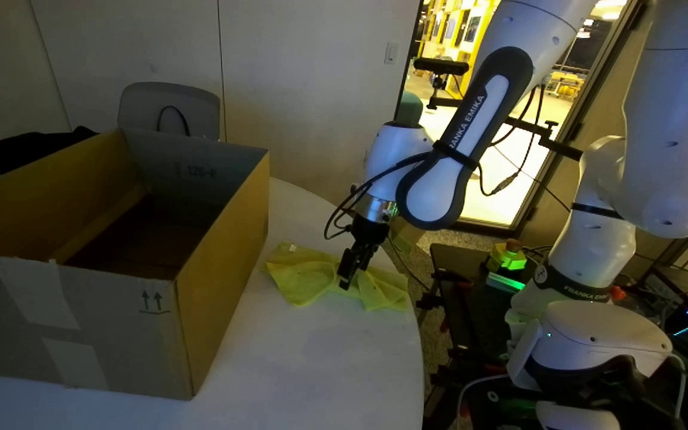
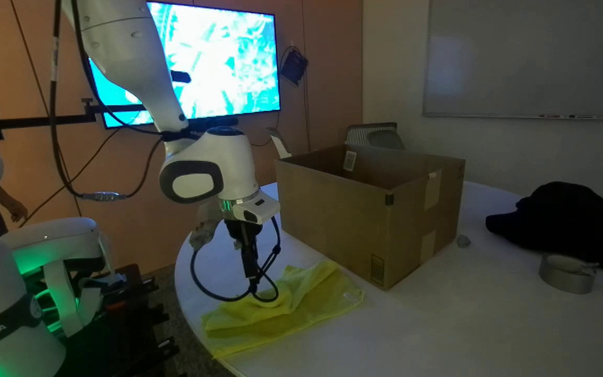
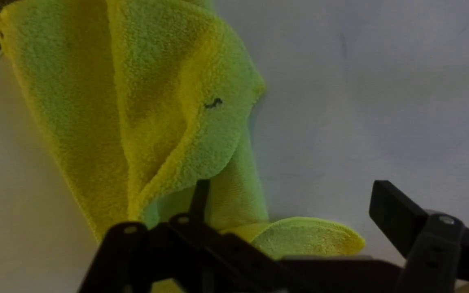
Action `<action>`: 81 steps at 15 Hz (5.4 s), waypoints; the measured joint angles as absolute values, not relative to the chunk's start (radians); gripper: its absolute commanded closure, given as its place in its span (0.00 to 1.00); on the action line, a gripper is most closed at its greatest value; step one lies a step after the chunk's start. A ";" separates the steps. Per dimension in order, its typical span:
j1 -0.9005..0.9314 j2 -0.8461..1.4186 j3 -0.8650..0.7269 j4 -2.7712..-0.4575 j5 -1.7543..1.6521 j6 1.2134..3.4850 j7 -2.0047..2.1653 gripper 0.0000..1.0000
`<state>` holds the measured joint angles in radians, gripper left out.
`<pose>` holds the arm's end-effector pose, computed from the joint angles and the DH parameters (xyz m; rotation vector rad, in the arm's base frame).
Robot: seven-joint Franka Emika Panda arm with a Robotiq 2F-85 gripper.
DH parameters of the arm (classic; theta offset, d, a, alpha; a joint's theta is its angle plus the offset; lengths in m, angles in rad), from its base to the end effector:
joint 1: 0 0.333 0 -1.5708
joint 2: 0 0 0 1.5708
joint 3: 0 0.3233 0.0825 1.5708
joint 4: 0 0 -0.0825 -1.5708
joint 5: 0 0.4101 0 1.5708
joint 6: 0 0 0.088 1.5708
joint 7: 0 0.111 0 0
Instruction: Put the marker in the green towel, then wrap the towel and put it in the box
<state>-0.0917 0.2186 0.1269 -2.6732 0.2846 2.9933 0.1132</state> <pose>0.4286 -0.0011 0.1518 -2.9982 0.5485 -0.1404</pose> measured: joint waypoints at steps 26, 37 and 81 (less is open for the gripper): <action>0.154 0.508 -0.182 -2.517 0.065 3.065 0.144 0.40; 0.138 0.488 -0.188 -2.527 0.046 3.024 0.134 1.00; 0.218 0.723 -0.035 -1.309 -0.126 2.382 0.339 1.00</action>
